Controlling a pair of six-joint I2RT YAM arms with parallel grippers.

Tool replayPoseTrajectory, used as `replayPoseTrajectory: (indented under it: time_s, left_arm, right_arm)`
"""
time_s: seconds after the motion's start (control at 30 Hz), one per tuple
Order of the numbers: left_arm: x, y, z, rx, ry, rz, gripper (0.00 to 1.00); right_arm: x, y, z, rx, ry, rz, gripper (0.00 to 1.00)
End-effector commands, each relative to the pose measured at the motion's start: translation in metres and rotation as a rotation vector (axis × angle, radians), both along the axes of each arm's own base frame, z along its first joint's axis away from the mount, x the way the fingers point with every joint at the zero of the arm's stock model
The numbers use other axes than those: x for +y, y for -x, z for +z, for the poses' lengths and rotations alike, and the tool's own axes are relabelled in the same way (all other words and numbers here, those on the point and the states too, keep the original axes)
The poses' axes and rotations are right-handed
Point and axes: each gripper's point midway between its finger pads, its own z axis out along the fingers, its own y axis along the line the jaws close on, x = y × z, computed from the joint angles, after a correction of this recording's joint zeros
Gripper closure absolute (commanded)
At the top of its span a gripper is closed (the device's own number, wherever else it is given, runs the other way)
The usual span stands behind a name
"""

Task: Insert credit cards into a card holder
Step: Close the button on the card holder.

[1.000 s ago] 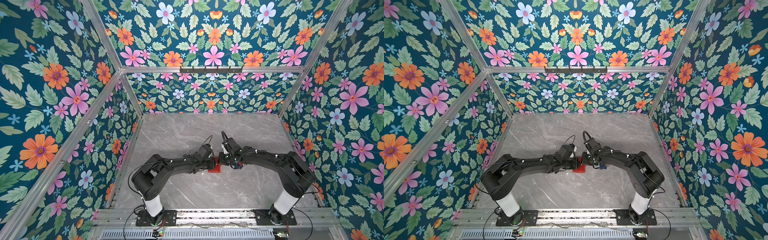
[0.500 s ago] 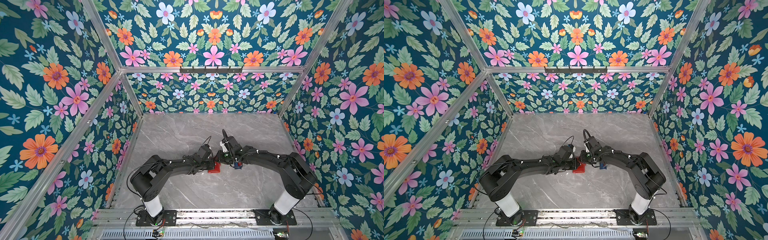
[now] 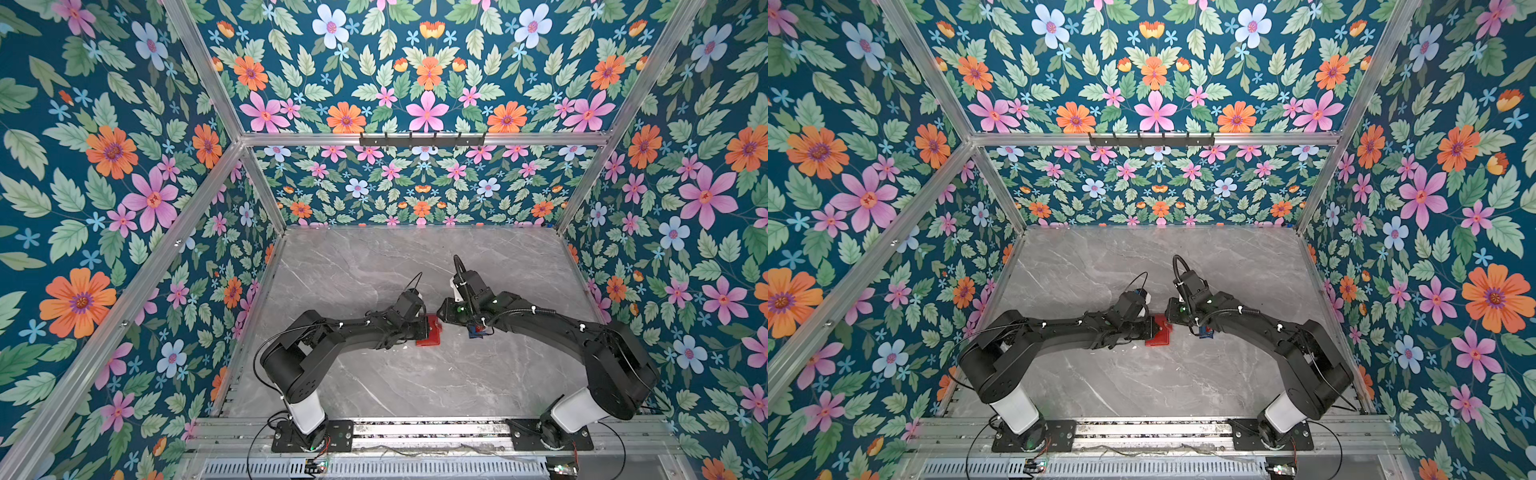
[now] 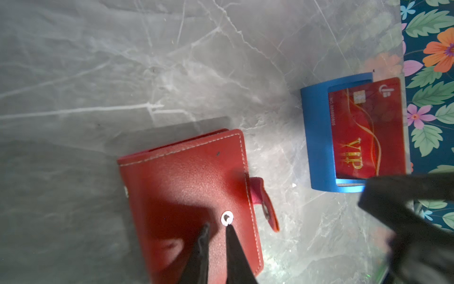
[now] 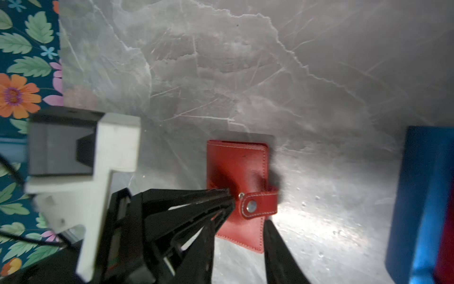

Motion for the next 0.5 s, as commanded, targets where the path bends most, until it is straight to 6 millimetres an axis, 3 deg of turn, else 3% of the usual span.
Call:
replayPoseTrajectory:
  time_s: [0.0, 0.2, 0.47]
  left_arm:
    - [0.005, 0.001, -0.003, 0.006, -0.027, 0.008, 0.83]
    - [0.004, 0.000, 0.002, -0.003, -0.023, 0.000, 0.83]
    - [-0.002, -0.008, 0.022, -0.050, -0.018, -0.018, 0.83]
  right_arm:
    - [-0.018, 0.001, -0.016, 0.034, 0.088, -0.048, 0.71]
    - [-0.010, 0.000, -0.031, 0.070, 0.061, -0.032, 0.71]
    - [0.003, -0.001, -0.049, 0.113, 0.026, -0.001, 0.71]
